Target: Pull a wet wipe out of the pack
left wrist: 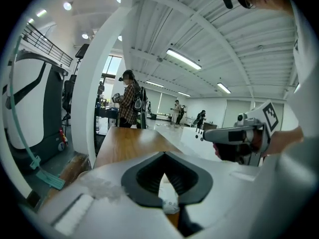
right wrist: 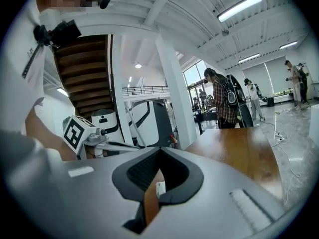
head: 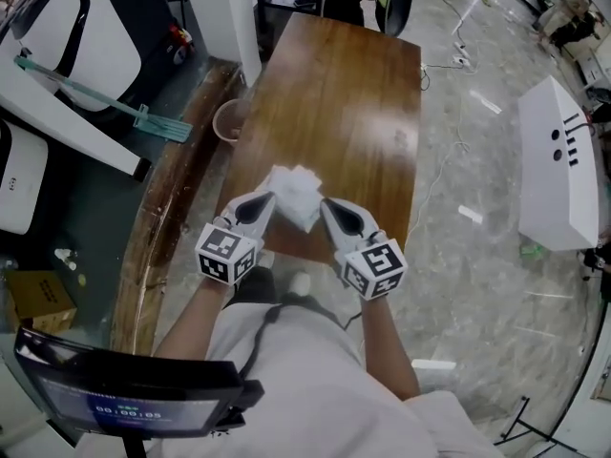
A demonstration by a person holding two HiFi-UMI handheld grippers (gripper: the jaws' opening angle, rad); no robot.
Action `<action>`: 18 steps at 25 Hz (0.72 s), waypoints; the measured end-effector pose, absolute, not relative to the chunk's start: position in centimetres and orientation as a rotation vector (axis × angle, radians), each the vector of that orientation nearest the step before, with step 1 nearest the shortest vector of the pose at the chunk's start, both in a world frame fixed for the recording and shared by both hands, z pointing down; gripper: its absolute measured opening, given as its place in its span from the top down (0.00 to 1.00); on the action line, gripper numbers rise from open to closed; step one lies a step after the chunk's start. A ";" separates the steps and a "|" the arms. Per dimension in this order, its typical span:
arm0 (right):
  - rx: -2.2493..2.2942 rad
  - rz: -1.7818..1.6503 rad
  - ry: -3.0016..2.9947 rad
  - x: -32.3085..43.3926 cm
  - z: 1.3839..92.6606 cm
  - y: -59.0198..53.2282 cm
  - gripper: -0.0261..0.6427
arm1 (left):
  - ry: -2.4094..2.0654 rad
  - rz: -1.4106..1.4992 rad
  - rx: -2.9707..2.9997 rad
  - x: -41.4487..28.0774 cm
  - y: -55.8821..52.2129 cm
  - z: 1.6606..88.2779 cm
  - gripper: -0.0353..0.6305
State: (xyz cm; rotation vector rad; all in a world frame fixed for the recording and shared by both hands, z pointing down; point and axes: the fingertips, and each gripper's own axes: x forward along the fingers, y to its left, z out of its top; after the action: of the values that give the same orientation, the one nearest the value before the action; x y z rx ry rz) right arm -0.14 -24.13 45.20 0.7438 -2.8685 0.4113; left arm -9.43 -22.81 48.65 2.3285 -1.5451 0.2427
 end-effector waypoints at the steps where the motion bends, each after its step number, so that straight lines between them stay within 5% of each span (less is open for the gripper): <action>1: 0.753 0.411 -2.860 -0.4 45.4 -24.4 0.95 | -1.529 0.266 2.331 -9.5 -23.2 49.3 0.94; 18: 1.033 0.448 -2.680 -4.1 51.1 -27.1 0.95 | -1.291 0.657 2.461 -10.5 -27.4 58.0 0.86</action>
State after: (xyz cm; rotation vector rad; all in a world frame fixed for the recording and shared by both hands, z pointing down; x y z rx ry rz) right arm -4.14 -27.11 51.10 1.0330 -2.6800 0.4477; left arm -10.49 -27.44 57.95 2.4607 -1.2907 0.6566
